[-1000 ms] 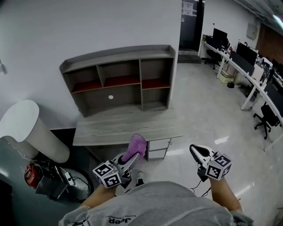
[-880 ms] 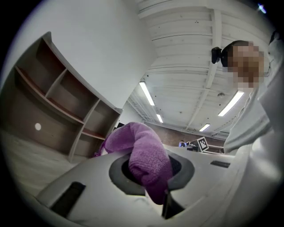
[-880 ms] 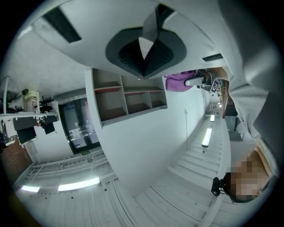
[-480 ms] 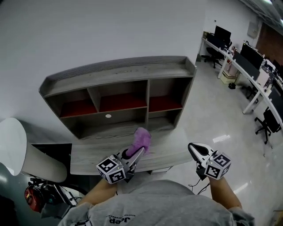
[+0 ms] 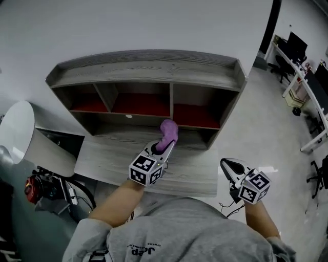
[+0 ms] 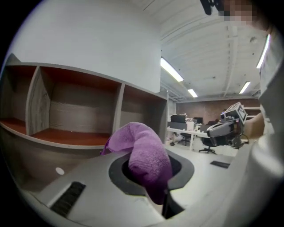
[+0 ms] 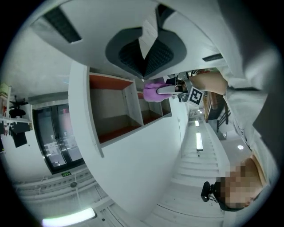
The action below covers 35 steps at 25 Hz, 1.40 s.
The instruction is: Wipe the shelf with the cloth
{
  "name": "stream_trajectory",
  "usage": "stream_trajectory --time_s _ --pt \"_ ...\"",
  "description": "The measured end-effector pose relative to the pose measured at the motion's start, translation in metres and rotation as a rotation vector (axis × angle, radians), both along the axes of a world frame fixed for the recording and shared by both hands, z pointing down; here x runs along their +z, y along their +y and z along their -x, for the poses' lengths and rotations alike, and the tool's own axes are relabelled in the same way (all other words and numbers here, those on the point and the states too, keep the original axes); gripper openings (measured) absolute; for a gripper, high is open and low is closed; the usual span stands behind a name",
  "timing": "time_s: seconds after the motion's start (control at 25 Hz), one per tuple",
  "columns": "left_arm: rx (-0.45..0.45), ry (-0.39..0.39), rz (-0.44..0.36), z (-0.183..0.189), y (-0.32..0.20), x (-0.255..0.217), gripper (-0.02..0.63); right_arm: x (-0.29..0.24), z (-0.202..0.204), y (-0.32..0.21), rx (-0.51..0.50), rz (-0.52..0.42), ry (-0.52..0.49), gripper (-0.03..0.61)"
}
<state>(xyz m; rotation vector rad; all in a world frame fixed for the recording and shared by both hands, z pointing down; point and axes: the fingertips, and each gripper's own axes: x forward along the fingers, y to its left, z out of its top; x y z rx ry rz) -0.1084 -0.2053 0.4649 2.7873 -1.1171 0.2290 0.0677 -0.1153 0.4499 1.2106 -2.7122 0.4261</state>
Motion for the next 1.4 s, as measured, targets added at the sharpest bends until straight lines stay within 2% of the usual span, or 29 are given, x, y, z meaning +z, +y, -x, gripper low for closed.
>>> stream_trajectory --time_s 0.16,0.28,0.44,0.56,0.64,0.68,0.72,0.84,0.96,1.08,1.16,1.24,1.28,1.32,1.4 --pt "-0.178 -0.091 0.03 -0.026 -0.034 0.01 0.067 0.011 -0.036 -0.026 -0.12 0.025 -0.029 0.021" --pt "-0.246 -0.164 0.048 -0.047 -0.064 0.012 0.067 0.021 -0.058 -0.036 -0.147 0.043 -0.04 0.021" --pt "-0.349 -0.368 0.08 -0.055 -0.109 0.031 0.069 0.032 -0.072 -0.039 -0.123 0.062 -0.049 0.021" --pt "-0.385 -0.427 0.134 -0.064 -0.132 0.046 0.071 0.039 -0.08 -0.033 -0.072 0.093 -0.068 0.021" --pt "-0.38 -0.457 0.128 -0.079 -0.146 0.045 0.071 0.044 -0.084 -0.027 -0.058 0.112 -0.068 0.021" --pt "-0.379 -0.51 0.105 -0.084 -0.155 0.044 0.071 0.047 -0.087 -0.024 -0.051 0.119 -0.067 0.021" --pt "-0.378 -0.602 0.067 -0.087 -0.165 0.044 0.071 0.047 -0.091 -0.023 -0.043 0.124 -0.069 0.021" --pt "-0.336 -0.994 -0.03 -0.084 -0.19 0.056 0.072 0.046 -0.105 -0.017 -0.021 0.125 -0.084 0.021" --pt "-0.27 -1.323 -0.017 -0.078 -0.199 0.075 0.072 0.042 -0.116 -0.014 -0.015 0.121 -0.084 0.021" --pt "-0.246 -1.638 -0.017 -0.057 -0.213 0.088 0.072 0.044 -0.122 -0.013 -0.018 0.123 -0.089 0.021" --pt "-0.239 -1.806 -0.022 -0.044 -0.222 0.094 0.072 0.045 -0.125 -0.012 -0.018 0.127 -0.085 0.021" --pt "-0.231 -1.898 0.017 -0.036 -0.225 0.103 0.071 0.046 -0.13 -0.011 -0.012 0.13 -0.077 0.021" --pt "-0.228 -1.902 0.041 -0.035 -0.227 0.107 0.069 0.046 -0.132 -0.01 -0.006 0.132 -0.073 0.021" --pt "-0.224 -1.877 0.059 -0.037 -0.228 0.111 0.068 0.046 -0.135 -0.009 0.0 0.134 -0.069 0.021" --pt "-0.221 -1.78 0.083 -0.043 -0.229 0.115 0.064 0.049 -0.143 -0.006 0.016 0.139 -0.069 0.021"
